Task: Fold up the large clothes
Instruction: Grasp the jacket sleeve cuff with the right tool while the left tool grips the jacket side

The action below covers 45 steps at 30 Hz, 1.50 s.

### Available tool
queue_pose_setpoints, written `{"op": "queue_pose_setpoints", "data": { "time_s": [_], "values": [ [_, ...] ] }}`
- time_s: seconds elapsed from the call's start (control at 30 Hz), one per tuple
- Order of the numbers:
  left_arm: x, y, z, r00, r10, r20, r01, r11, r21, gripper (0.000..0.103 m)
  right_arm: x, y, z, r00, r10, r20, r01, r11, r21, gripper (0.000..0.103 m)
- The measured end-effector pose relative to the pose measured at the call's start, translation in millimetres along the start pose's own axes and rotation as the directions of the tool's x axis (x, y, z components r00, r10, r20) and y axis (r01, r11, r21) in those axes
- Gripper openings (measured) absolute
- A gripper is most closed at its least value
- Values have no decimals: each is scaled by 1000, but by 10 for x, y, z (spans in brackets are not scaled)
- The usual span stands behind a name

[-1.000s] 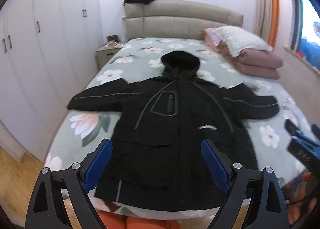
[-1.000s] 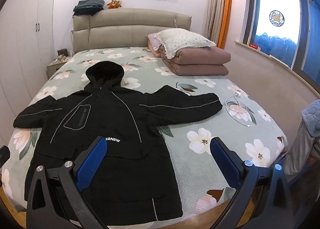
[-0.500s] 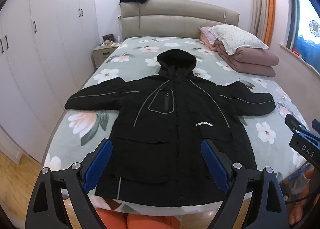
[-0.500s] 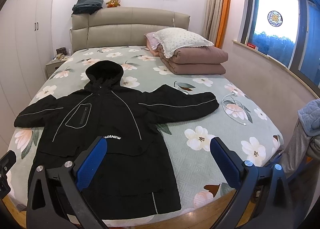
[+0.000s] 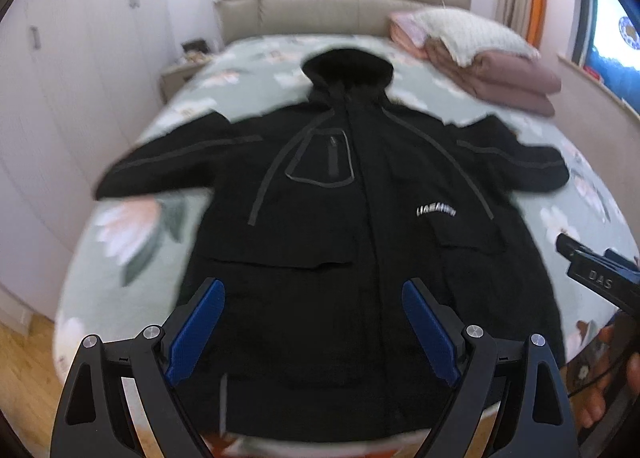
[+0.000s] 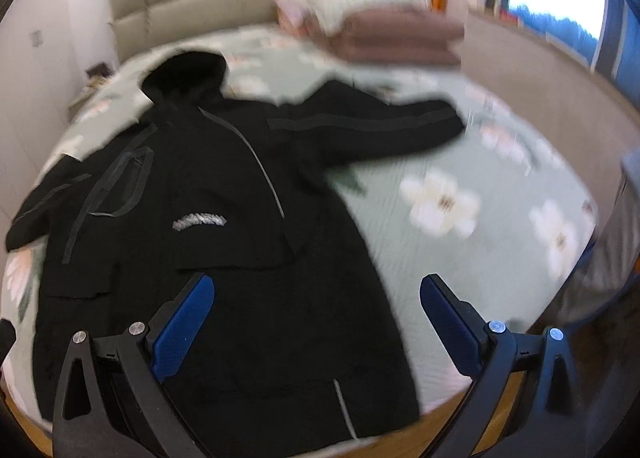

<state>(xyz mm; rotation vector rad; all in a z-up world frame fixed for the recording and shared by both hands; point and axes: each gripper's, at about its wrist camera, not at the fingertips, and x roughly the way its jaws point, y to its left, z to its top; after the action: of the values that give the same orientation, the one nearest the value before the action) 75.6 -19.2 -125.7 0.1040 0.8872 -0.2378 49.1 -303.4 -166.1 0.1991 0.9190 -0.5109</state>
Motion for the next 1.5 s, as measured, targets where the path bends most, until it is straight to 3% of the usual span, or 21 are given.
{"op": "queue_pose_setpoints", "data": {
  "time_s": [0.1, 0.27, 0.4, 0.47, 0.63, 0.77, 0.83, 0.93, 1.1, 1.3, 1.4, 1.43, 1.5],
  "values": [
    [616, 7, 161, 999, -47, -25, 48, 998, 42, 91, 566, 47, 29, 999, -26, -40, 28, 999, 43, 103],
    [1433, -16, 647, 996, -83, -39, 87, 990, 110, 91, 1034, 74, 224, 999, -52, 4, 51, 991, 123, 103],
    [1703, -213, 1030, 994, -83, -65, 92, 984, 153, 91, 1219, -61, 569, 997, -80, -21, 82, 988, 133, 100],
    [1772, -401, 1188, 988, -116, -99, 130, 979, 154, 91, 1216, -224, 784, 994, -102, -35, 105, 987, 120, 100],
    [2031, -1258, 1610, 937, -230, -264, 279, 947, 162, 91, 1166, -961, 1473, 988, -152, -9, 152, 977, 148, 100],
    [2156, -2042, 1909, 907, -285, -312, 344, 926, 156, 91, 1436, -1719, 1998, 990, -136, -40, 141, 968, 205, 99],
    [2208, -2283, 2008, 903, -300, -309, 359, 921, 155, 91, 1673, -2143, 2180, 993, -102, -57, 113, 958, 262, 95],
    [2396, -2661, 2128, 914, -281, -294, 341, 922, 181, 91, 2115, -2773, 2354, 994, -38, -107, 75, 927, 369, 89],
    [2805, -3056, 2305, 927, -224, -302, 294, 932, 211, 91, 3001, -3725, 2533, 972, 163, -167, -38, 816, 576, 79],
    [3247, -3242, 2421, 927, -190, -324, 267, 940, 212, 91, 3695, -3985, 2627, 933, 323, -162, -147, 748, 647, 78],
    [3418, -3285, 2431, 918, -209, -337, 286, 937, 199, 91, 3839, -3875, 2756, 934, 321, -156, -170, 785, 596, 78],
    [3469, -3298, 2430, 915, -216, -341, 294, 936, 195, 91, 3873, -3836, 2800, 936, 316, -157, -172, 797, 578, 76],
    [3581, -3330, 2438, 913, -218, -346, 296, 936, 190, 91, 3909, -3687, 2900, 923, 349, -160, -218, 820, 529, 27]
  ]
}}
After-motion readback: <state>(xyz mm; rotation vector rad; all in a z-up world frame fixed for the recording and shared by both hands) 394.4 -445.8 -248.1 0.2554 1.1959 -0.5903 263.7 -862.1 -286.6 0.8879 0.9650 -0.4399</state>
